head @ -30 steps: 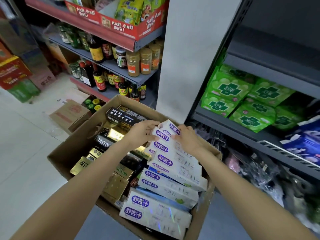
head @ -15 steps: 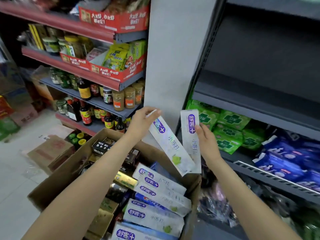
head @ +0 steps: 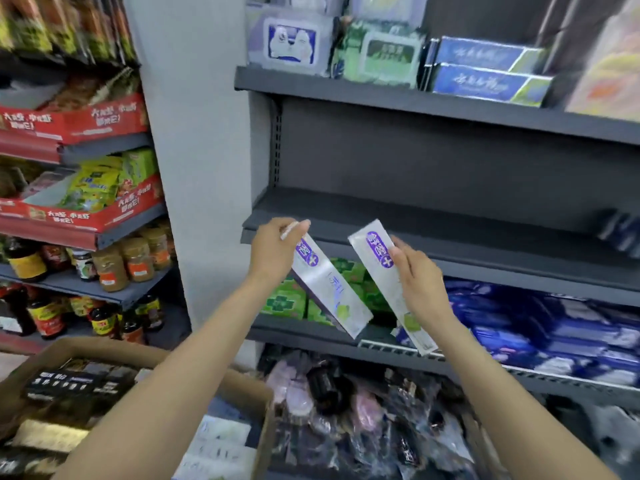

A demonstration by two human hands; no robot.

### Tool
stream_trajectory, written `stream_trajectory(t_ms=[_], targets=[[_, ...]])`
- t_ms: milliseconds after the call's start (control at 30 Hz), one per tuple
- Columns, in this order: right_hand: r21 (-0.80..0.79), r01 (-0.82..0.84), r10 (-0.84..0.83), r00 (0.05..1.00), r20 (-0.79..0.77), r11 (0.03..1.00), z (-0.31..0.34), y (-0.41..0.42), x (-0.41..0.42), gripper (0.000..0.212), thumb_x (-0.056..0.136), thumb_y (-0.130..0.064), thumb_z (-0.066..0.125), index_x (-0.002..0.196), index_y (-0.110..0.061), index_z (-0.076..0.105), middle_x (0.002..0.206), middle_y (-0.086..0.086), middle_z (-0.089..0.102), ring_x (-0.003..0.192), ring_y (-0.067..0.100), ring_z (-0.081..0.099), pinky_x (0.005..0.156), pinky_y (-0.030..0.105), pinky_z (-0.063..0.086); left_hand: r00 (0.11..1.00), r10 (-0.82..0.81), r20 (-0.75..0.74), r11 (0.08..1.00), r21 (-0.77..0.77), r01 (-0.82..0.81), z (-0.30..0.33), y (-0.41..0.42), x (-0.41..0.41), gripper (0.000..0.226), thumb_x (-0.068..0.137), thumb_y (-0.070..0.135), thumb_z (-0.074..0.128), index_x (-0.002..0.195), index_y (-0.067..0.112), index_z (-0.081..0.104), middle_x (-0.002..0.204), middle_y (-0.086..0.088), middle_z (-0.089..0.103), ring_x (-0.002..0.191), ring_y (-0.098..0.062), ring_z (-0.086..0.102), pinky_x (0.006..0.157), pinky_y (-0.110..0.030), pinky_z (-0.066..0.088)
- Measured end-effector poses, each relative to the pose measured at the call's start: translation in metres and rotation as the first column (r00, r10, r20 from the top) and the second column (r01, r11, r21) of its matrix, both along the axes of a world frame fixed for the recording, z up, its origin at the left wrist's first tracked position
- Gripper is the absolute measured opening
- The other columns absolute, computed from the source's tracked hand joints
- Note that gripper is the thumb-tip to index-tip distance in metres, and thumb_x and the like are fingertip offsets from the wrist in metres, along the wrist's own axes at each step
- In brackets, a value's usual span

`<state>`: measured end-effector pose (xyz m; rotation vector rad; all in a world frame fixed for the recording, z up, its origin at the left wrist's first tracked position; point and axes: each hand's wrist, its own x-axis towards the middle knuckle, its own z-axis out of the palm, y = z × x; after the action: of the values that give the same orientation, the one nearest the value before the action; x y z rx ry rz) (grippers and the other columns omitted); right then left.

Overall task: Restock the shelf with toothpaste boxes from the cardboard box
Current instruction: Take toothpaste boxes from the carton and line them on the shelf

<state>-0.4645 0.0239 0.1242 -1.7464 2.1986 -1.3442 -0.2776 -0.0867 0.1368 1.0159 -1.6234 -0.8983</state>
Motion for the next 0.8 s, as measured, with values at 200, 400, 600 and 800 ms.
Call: stream_trajectory(t_ms=[200,400,600,800], targets=[[0.013,0.038,-0.037,0.996,-0.082,0.999,0.030,0.046,-0.105,0.037,0.102,-0.030,0.030,0.119,-0.016,0.061,0.097,0.006,0.066,0.090,0.027,0.058,0.077,0.035,0.042,0.996,0.003,-0.093,0.998,0.069,0.003,0.013,0.034,-0.119,0.032,0.091,0.043,0.054,0.096,0.013,0.061,0.088,0.006,0.060,0.088,-0.013,0.055,0.071,-0.021,0.038],[0.028,0.131,-0.118,0.952,-0.284,0.991,0.053,0.082,-0.202,0.037,0.102,-0.027,0.031,0.120,-0.009,0.056,0.105,0.010,0.063,0.094,0.029,0.054,0.077,0.037,0.042,0.984,0.020,-0.177,0.992,0.129,0.004,0.022,0.054,-0.225,0.035,0.092,0.044,0.053,0.101,0.011,0.060,0.098,0.002,0.058,0.096,-0.015,0.053,0.082,-0.025,0.035],[0.079,0.244,-0.223,0.952,-0.210,0.966,0.047,0.084,-0.288,0.038,0.100,-0.034,0.032,0.127,-0.012,0.049,0.118,0.011,0.059,0.104,0.031,0.054,0.083,0.039,0.046,0.956,-0.008,-0.293,0.982,0.178,0.062,0.029,0.056,-0.316,0.029,0.093,0.039,0.053,0.102,0.011,0.054,0.099,0.003,0.053,0.089,-0.011,0.049,0.079,-0.024,0.033],[0.149,0.186,-0.131,0.939,-0.319,0.971,0.034,0.055,-0.374,0.049,0.099,-0.044,0.030,0.135,-0.015,0.045,0.116,0.006,0.052,0.106,0.023,0.052,0.091,0.036,0.043,0.935,-0.013,-0.355,0.982,0.171,0.079,0.029,0.024,-0.391,0.026,0.093,0.037,0.053,0.100,0.012,0.053,0.088,0.007,0.055,0.081,-0.007,0.051,0.066,-0.016,0.036]])
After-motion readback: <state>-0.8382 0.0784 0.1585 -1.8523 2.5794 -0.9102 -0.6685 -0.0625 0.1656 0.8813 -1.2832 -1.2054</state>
